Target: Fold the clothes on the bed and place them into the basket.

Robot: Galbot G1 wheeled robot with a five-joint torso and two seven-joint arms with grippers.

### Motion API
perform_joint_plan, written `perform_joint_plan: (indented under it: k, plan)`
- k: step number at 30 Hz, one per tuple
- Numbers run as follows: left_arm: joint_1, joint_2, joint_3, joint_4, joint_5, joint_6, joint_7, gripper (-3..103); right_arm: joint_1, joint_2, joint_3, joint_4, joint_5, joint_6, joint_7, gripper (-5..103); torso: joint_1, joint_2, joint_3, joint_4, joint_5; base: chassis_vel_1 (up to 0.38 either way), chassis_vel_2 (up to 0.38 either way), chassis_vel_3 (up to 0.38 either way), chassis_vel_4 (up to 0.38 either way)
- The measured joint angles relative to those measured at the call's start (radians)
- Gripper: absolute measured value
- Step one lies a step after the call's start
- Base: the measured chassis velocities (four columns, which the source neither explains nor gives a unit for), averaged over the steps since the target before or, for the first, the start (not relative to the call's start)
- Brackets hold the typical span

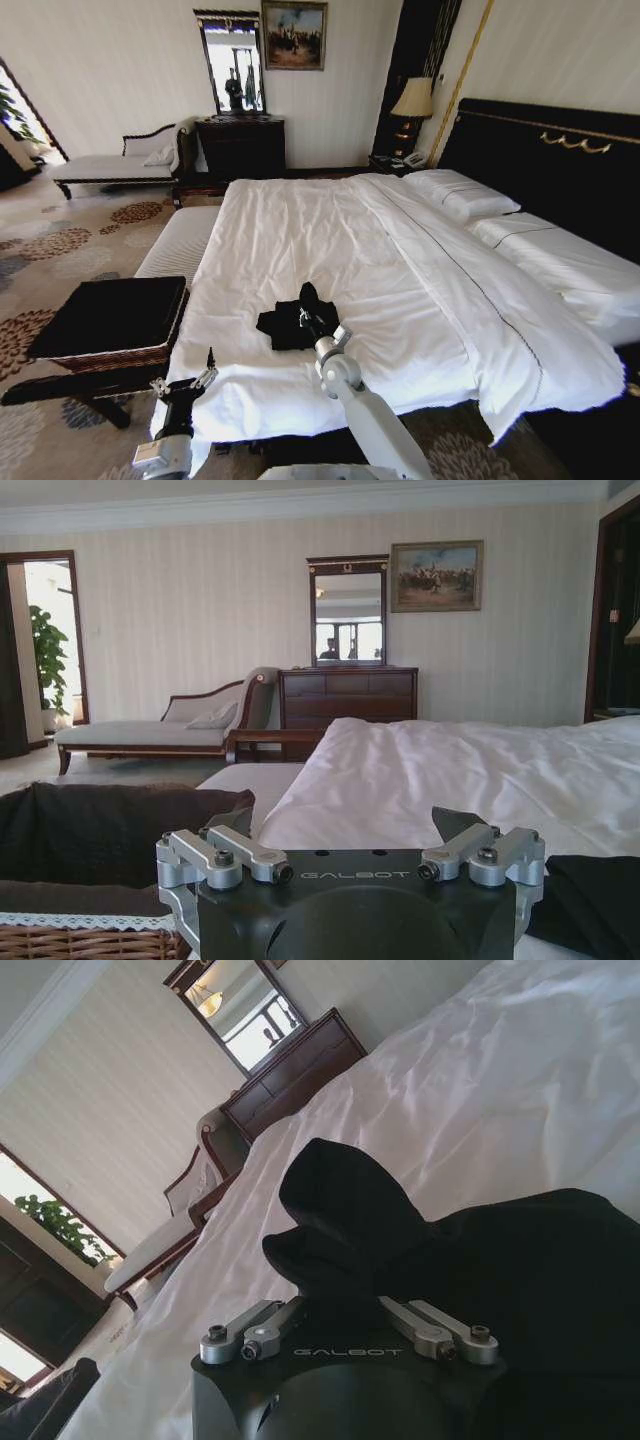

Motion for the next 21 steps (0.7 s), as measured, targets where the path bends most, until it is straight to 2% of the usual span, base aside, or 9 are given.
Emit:
perform_joint_plan:
  k: [6, 9, 11, 12, 15, 17, 18, 20, 21]
  plan:
    - [0.0, 0.001, -0.002, 0.003, -0.002, -0.004, 0.0, 100, 0.023, 0.016, -0.016, -0.063, -0.024, 0.01, -0.005, 8, 0.0, 0.0, 0.0, 0.0001, 0.0001, 0.0, 0.0, 0.0, 0.0]
    - [0.002, 0.0, -0.005, -0.001, -0.002, -0.005, 0.0, 100, 0.023, 0.01, -0.035, -0.051, -0.025, 0.011, -0.004, 24, 0.0, 0.0, 0.0, 0.0, 0.0001, 0.0, 0.0, 0.0, 0.0]
    - [0.003, -0.001, -0.006, -0.001, -0.002, -0.005, 0.0, 100, 0.021, 0.007, -0.043, -0.043, -0.025, 0.011, -0.003, 24, 0.0, 0.0, 0.0, 0.0, 0.0, 0.0, 0.0, 0.0, 0.0]
    - [0.004, -0.002, -0.007, 0.0, -0.002, -0.007, -0.001, 100, 0.016, -0.008, -0.083, -0.02, -0.033, 0.009, 0.003, 35, 0.0, 0.0, 0.0, 0.0, 0.0001, 0.0, 0.0, 0.0, 0.0]
    - [0.004, -0.002, -0.004, 0.002, -0.002, -0.007, -0.001, 100, 0.013, -0.02, -0.118, -0.005, -0.052, 0.005, 0.005, 40, 0.0, 0.0, 0.0, 0.0001, 0.0, 0.0, 0.0, 0.0, 0.0]
    - [0.002, -0.004, -0.001, -0.001, -0.001, -0.007, -0.002, 100, 0.006, -0.03, -0.148, 0.019, -0.062, 0.0, 0.006, 51, 0.0, 0.0, 0.0, 0.0002, 0.0001, 0.0, 0.0, 0.0, 0.0]
    - [0.002, -0.004, -0.001, -0.001, -0.001, -0.007, -0.002, 100, 0.006, -0.03, -0.148, 0.019, -0.062, 0.0, 0.006, 51, 0.0, 0.0, 0.0, 0.0002, 0.0001, 0.0, 0.0, 0.0, 0.0]
    - [0.0, -0.006, 0.001, -0.004, 0.0, -0.005, -0.003, 100, -0.009, -0.041, -0.165, 0.051, -0.08, -0.001, 0.002, 61, 0.0, 0.0, 0.0, 0.0002, 0.0001, 0.0, 0.0, 0.0, 0.0]
    - [0.0, -0.006, 0.001, -0.004, 0.0, -0.005, -0.003, 100, -0.009, -0.041, -0.165, 0.051, -0.08, -0.001, 0.002, 61, 0.0, 0.0, 0.0, 0.0002, 0.0001, 0.0, 0.0, 0.0, 0.0]
